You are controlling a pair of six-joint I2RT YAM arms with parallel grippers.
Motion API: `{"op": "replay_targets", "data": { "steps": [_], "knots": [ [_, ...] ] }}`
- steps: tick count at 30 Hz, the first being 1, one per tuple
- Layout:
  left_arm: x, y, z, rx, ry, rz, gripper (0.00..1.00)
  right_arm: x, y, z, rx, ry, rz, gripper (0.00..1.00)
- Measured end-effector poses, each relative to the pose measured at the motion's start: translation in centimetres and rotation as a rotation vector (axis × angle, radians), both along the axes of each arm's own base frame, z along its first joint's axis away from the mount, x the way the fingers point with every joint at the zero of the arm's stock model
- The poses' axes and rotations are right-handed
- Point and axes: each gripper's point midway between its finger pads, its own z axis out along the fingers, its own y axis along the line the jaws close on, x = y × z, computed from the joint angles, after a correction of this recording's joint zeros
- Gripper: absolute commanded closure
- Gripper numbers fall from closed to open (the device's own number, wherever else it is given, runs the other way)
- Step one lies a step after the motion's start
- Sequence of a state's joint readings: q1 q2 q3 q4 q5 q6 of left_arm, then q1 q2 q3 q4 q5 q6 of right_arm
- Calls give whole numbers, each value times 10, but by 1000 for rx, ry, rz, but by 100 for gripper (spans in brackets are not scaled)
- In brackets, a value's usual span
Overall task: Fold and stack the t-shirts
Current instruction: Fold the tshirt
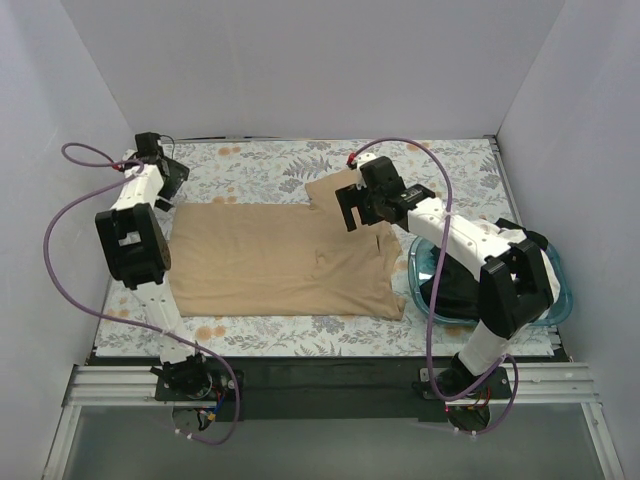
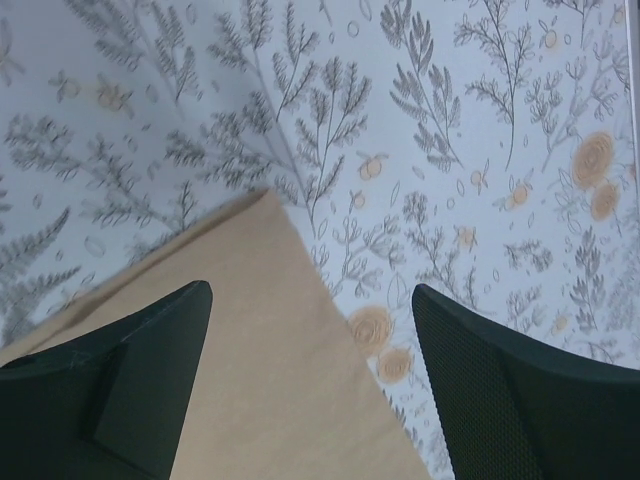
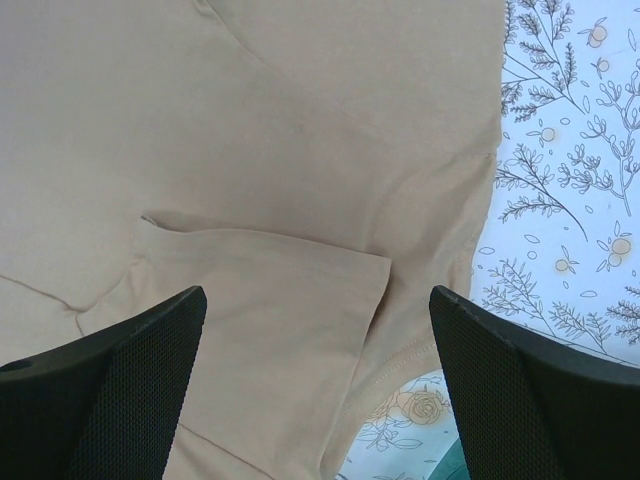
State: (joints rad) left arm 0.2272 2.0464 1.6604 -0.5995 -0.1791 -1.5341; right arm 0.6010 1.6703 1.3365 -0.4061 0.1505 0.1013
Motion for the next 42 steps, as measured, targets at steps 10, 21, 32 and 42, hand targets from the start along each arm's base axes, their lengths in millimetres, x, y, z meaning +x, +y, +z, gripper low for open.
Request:
{"op": "replay_targets", "data": {
  "steps": [10,21,32,42],
  "knots": [
    [17,6,-60,26,174,-59,39,1,-14,-21,-12,46,-25,2],
    [9,9,-69,113,288,-71,47,-3,-16,-36,-20,78,-20,2],
    [8,14,-72,160,370,-90,73,-3,-21,-40,-23,86,-31,2],
    [-1,16,-74,173,399,-97,97,16,-23,-34,-41,39,-65,2]
  ]
}}
